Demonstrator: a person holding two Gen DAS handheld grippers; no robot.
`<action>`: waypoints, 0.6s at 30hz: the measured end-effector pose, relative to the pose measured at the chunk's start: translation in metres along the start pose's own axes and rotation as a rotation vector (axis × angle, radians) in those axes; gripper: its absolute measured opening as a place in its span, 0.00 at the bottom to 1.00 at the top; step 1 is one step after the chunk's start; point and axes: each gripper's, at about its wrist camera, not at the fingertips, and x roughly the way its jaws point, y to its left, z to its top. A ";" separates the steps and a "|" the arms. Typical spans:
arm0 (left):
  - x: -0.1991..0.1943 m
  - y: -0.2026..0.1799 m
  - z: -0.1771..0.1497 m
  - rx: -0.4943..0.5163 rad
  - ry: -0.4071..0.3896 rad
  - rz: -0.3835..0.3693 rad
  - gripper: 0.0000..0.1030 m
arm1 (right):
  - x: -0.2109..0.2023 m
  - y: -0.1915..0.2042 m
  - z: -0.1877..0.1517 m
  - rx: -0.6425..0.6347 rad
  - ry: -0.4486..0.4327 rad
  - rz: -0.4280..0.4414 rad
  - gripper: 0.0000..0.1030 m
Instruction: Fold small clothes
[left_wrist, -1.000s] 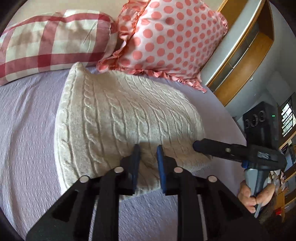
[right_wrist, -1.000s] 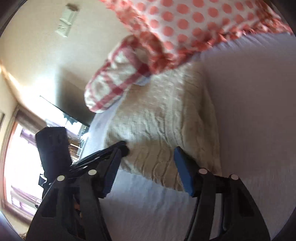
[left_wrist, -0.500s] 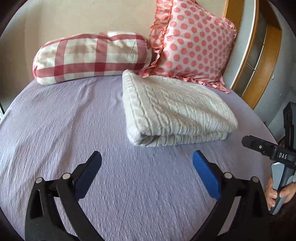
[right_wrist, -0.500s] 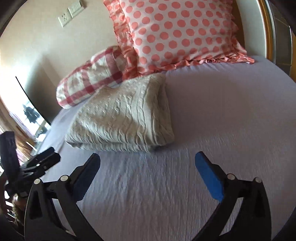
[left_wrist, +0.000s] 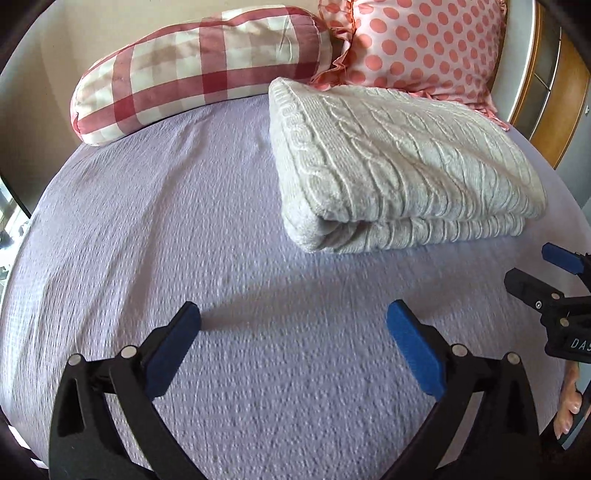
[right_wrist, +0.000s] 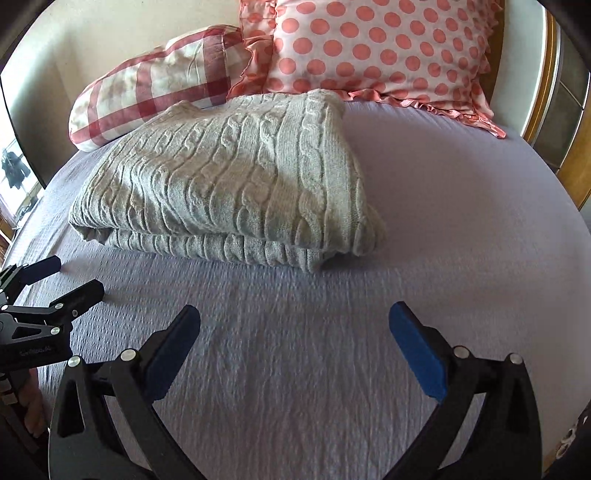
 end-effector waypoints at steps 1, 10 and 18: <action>0.000 0.000 0.000 0.001 0.001 -0.001 0.98 | 0.001 0.001 -0.001 -0.003 0.007 0.002 0.99; 0.000 0.000 0.001 0.011 0.009 -0.007 0.98 | 0.002 0.007 -0.001 -0.034 0.018 -0.027 0.99; 0.001 0.000 0.001 0.012 0.009 -0.007 0.98 | 0.002 0.007 -0.001 -0.034 0.018 -0.026 0.99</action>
